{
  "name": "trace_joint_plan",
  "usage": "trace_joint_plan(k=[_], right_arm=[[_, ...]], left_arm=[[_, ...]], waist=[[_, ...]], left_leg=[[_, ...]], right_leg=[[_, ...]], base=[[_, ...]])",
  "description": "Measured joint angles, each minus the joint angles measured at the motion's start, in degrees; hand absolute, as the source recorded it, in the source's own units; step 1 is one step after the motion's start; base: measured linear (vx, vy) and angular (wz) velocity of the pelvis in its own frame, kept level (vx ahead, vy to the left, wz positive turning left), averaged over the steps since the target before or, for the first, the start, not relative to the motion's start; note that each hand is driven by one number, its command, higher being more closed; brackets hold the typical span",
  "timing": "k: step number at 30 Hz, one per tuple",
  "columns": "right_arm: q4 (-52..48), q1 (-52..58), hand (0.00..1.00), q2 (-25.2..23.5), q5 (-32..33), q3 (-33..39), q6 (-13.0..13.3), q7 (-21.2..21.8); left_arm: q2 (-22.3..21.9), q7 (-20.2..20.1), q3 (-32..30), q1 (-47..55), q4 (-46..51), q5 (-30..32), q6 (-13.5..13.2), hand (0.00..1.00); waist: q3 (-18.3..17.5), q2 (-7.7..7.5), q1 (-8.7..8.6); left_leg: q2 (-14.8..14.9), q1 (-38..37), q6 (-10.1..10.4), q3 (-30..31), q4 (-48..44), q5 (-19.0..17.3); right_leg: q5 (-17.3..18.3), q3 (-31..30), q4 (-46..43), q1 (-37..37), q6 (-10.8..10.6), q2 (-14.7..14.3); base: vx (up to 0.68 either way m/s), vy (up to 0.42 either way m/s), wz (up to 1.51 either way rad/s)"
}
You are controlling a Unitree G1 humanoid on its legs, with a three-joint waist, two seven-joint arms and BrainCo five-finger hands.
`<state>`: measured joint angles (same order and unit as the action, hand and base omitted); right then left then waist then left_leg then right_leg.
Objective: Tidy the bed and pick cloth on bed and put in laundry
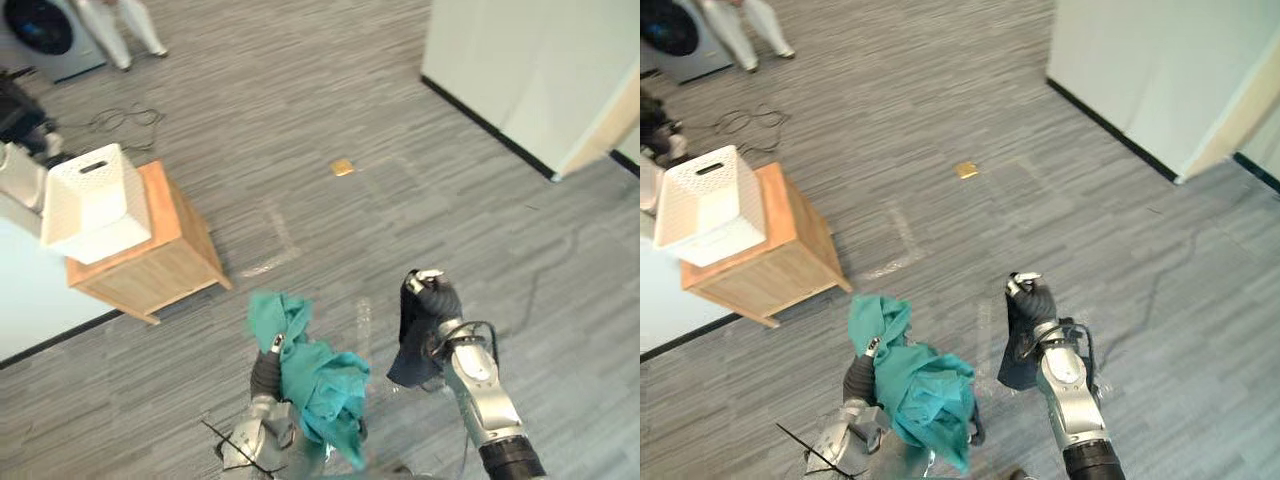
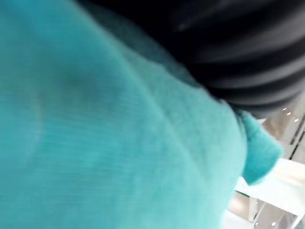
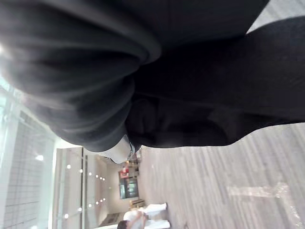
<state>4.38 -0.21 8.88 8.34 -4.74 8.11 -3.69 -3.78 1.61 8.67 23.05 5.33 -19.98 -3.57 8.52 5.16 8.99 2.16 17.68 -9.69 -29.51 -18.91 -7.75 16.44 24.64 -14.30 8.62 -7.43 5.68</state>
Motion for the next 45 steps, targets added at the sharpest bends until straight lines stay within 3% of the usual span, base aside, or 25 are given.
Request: trace_joint_plan(k=[1, 4, 7, 9, 11, 12, 14, 16, 17, 18, 19, 20, 21, 23, 25, 27, 30, 33, 36, 37, 38, 39, 40, 42, 45], right_arm=[[-0.39, 1.06, 1.0, -0.4, -0.04, 0.39, 0.02, 0.01], [-1.29, 5.14, 1.0, -3.35, -0.7, 0.76, 0.07, 0.61], [-1.86, 7.83, 1.0, -6.09, -2.2, 1.67, 0.18, 1.51], [-4.0, 9.6, 1.0, -6.54, -2.13, 2.1, 0.33, 1.51], [-6.59, 10.55, 1.0, -6.48, -1.89, 3.47, 0.54, 1.55], [-7.01, 10.67, 1.0, -6.57, -1.8, 3.87, 0.54, 1.59], [-8.25, 11.41, 1.0, -6.81, -1.59, 5.59, 0.76, 1.33], [-8.24, 11.82, 1.0, -7.02, -1.59, 5.69, 0.75, 1.2], [-8.26, 12.21, 1.0, -7.55, -1.6, 5.48, 0.75, 1.21], [-8.18, 12.8, 1.0, -7.79, -1.59, 4.55, 0.76, 1.23], [-7.98, 12.87, 1.0, -7.57, -1.59, 4.19, 0.68, 1.33], [-7.83, 12.77, 1.0, -6.01, -1.58, 3.01, 0.47, 1.55], [-7.81, 11.7, 1.0, -4.92, -1.57, 1.89, 0.46, 1.76], [-7.83, 10.52, 1.0, -3.88, -1.57, -0.84, 0.56, 2.79], [-7.76, 10.19, 1.0, -3.97, -1.42, -0.83, 0.55, 2.68], [-7.74, 8.8, 1.0, -3.96, -1.16, -1.02, 0.7, 2.64], [-7.65, 7.45, 1.0, -3.88, -1.07, -0.82, 0.81, 2.63], [-7.68, 7.33, 1.0, -3.51, -0.46, -0.08, 0.8, 2.61], [-8.01, 6.49, 1.0, -3.04, -0.47, 3.63, 0.79, 1.85], [-8.76, 6.26, 1.0, -2.64, -0.45, 5.05, 0.8, 1.01], [-9.82, 6.37, 1.0, -2.66, -0.45, 6.06, 0.8, 0.57], [-10.36, 6.44, 1.0, -2.74, -0.47, 6.31, 0.8, 0.32], [-10.92, 6.27, 1.0, -3.2, -0.53, 7.14, 1.01, 0.1], [-12.31, 6.21, 1.0, -4.88, -0.79, 8.51, 1.53, 0.0], [-12.67, 4.98, 1.0, -6.16, -1.24, 9.47, 2.52, -0.03]], left_arm=[[-0.04, 0.16, -0.28, -0.03, 0.0, 0.41, -0.03, 1.0], [0.07, 2.24, -0.5, -1.24, 1.79, 2.74, -0.59, 1.0], [0.66, 3.45, 0.78, -2.13, 4.35, 5.63, -0.95, 1.0], [1.28, 3.61, 0.98, -3.25, 6.24, 6.86, -1.77, 1.0], [2.01, 3.91, 0.96, -6.47, 6.54, 7.22, -2.39, 1.0], [2.23, 3.97, 0.87, -7.15, 6.54, 7.22, -2.56, 1.0], [2.34, 4.64, 0.71, -10.93, 5.86, 7.31, -3.25, 1.0], [2.34, 5.29, 0.05, -12.48, 5.36, 7.36, -3.54, 1.0], [2.36, 6.32, -0.48, -12.95, 5.31, 7.9, -3.88, 1.0], [2.38, 6.42, -0.76, -12.5, 5.02, 8.41, -4.24, 1.0], [2.23, 6.8, -0.98, -12.3, 4.46, 8.4, -4.26, 1.0], [0.37, 7.42, -1.73, -11.2, 2.77, 8.38, -4.19, 1.0], [-0.05, 7.6, -2.15, -10.45, 2.87, 8.31, -4.4, 1.0], [0.1, 8.49, -3.68, -10.75, 1.03, 8.27, -4.4, 1.0], [0.51, 8.46, -3.01, -10.55, 0.84, 8.18, -4.47, 1.0], [0.54, 8.44, -2.59, -8.22, 1.06, 8.31, -5.18, 1.0], [0.42, 8.34, -2.49, -7.77, 1.16, 8.35, -5.43, 1.0], [0.13, 6.97, -2.06, -7.99, 2.51, 8.39, -5.69, 1.0], [0.17, 6.03, -1.35, -7.95, 4.36, 8.51, -5.79, 1.0], [0.21, 5.95, -1.31, -7.3, 4.91, 8.52, -5.75, 1.0], [0.27, 5.82, -1.5, -5.95, 5.67, 8.52, -5.77, 1.0], [0.27, 5.79, -1.59, -5.33, 5.63, 8.59, -5.76, 1.0], [0.63, 5.79, -1.68, -4.09, 5.36, 9.22, -5.56, 1.0], [1.72, 5.43, -1.65, -3.93, 5.43, 9.66, -5.33, 1.0], [3.38, 4.86, -2.01, -4.08, 5.71, 11.74, -5.09, 1.0]], waist=[[-0.68, -0.12, -0.28], [-0.75, -3.96, -2.13], [-0.81, -2.96, -5.22], [-0.79, -2.74, -5.98], [-0.71, -1.82, -7.71], [-0.6, -0.95, -8.2], [-0.3, -0.31, -8.54], [-0.35, -0.74, -9.04], [-0.24, -2.2, -10.02], [-0.15, -2.63, -10.41], [-0.05, -1.96, -10.68], [-0.39, 2.15, -11.19], [-0.19, 4.19, -10.88], [0.91, 4.99, -8.79], [3.07, 4.25, -8.01], [4.31, 2.23, -7.52], [4.16, 2.58, -7.31], [4.18, 2.34, -7.05], [3.71, 1.42, -6.7], [3.32, 1.44, -6.64], [2.69, 1.48, -6.6], [2.24, 1.54, -6.59], [1.72, 0.38, -6.94], [1.21, -2.18, -8.96], [1.24, -2.41, -10.18]], left_leg=[[-1.54, -1.34, -2.13, 0.6, 0.02, -0.43], [-7.54, -9.52, -2.57, 6.86, 2.07, -4.2], [-7.81, -19.87, -2.41, 16.16, 7.08, -4.36], [-6.93, -23.4, -0.39, 20.97, 8.15, -5.13], [-4.55, -26.64, 4.42, 28.47, 8.13, -7.79], [-3.8, -26.99, 5.32, 29.72, 8.11, -8.29], [-0.72, -30.06, 9.78, 32.08, 8.39, -10.82], [1.0, -32.55, 12.53, 33.25, 8.39, -12.38], [2.57, -35.41, 15.54, 34.32, 8.12, -14.13], [4.21, -37.88, 17.68, 35.06, 6.39, -15.62], [5.55, -38.23, 17.63, 35.61, 3.54, -15.99], [10.43, -32.83, 15.44, 36.12, -10.94, -13.77], [12.93, -27.27, 12.62, 35.46, -21.29, -7.53], [17.17, -17.67, 8.53, 32.91, -39.97, 4.4], [17.29, -13.37, 6.61, 31.06, -51.15, 1.04], [14.4, -7.2, 7.58, 26.07, -57.09, -2.8], [13.11, -2.12, 8.08, 19.56, -49.17, -6.05], [9.39, -1.04, 8.18, 9.14, -24.86, -7.43], [5.07, -1.99, 7.53, -3.51, -5.53, -6.73], [3.4, -3.91, 5.42, -6.84, 0.42, -5.37], [2.16, -5.96, 1.51, -6.47, 3.76, -2.39], [1.59, -7.24, -0.41, -6.13, 4.9, -0.25], [-0.58, -10.7, -1.07, -4.01, 6.06, -0.53], [-3.79, -14.43, -1.58, 1.6, 6.79, -1.97], [-4.67, -20.34, -1.59, 10.21, 7.81, -2.36]], right_leg=[[0.78, -0.6, -5.95, -0.82, -1.15, 1.93], [-4.06, -9.21, -40.37, -10.28, -2.51, 8.66], [-3.16, -10.76, -50.67, -16.42, 0.81, 8.37], [-2.31, -10.11, -48.68, -20.8, 2.12, 8.13], [-1.11, -11.07, -36.48, -26.49, 3.99, 6.58], [-1.36, -11.89, -30.82, -27.6, 4.08, 5.82], [-7.62, -17.37, -8.66, -30.76, 3.73, 3.36], [-13.22, -19.88, 1.89, -31.96, 3.58, 3.21], [-15.52, -21.39, 4.67, -32.02, 4.59, 3.54], [-19.15, -21.96, 1.19, -32.03, 4.56, 3.36], [-22.6, -21.23, -2.83, -32.06, 3.56, 2.75], [-22.4, -18.18, -8.72, -31.71, 3.57, -0.88], [-20.92, -17.0, -8.86, -30.54, 5.38, -3.29], [-19.48, -16.32, -4.3, -24.46, 8.57, -7.46], [-19.06, -16.65, 0.06, -17.06, 10.0, -8.99], [-17.63, -17.36, 5.5, -9.54, 11.04, -9.14], [-15.62, -16.75, 8.39, -6.12, 10.77, -9.3], [-14.08, -11.69, 12.14, -2.43, 10.52, -8.5], [-11.62, -4.33, 14.55, 1.71, 7.44, -7.3], [-9.85, -2.39, 13.42, 3.41, 4.79, -6.99], [-6.98, -1.32, 8.96, 4.01, 2.94, -6.14], [-5.03, -1.07, 4.63, 3.68, 2.08, -4.98], [-2.83, -1.05, -12.52, -0.68, 0.17, -0.8], [-5.81, -4.57, -38.05, -9.89, 0.0, 5.42], [-4.07, -9.74, -43.3, -16.32, 1.89, 6.07]], base=[[0.75, 0.144, 0.92], [0.67, 0.086, 1.07], [0.58, -0.017, 1.33], [0.55, -0.107, 1.37], [0.54, -0.203, 1.37], [0.62, -0.304, 1.21], [0.53, -0.282, 1.06], [0.57, -0.368, 0.93], [0.8, -0.575, 1.23], [0.69, -0.51, 1.14], [0.81, -0.635, 0.94], [0.81, -0.635, 0.5], [0.66, -0.529, 0.16], [0.63, -0.47, -0.35], [0.61, -0.479, -0.15], [0.42, -0.331, -0.11], [0.36, -0.166, 0.11], [0.43, -0.071, 0.91], [0.39, -0.023, 1.35], [0.4, 0.035, 0.98], [0.41, 0.061, 0.88], [0.45, 0.096, 0.78], [0.53, 0.104, 0.93], [0.63, 0.079, 1.39], [0.57, -0.04, 1.51]])
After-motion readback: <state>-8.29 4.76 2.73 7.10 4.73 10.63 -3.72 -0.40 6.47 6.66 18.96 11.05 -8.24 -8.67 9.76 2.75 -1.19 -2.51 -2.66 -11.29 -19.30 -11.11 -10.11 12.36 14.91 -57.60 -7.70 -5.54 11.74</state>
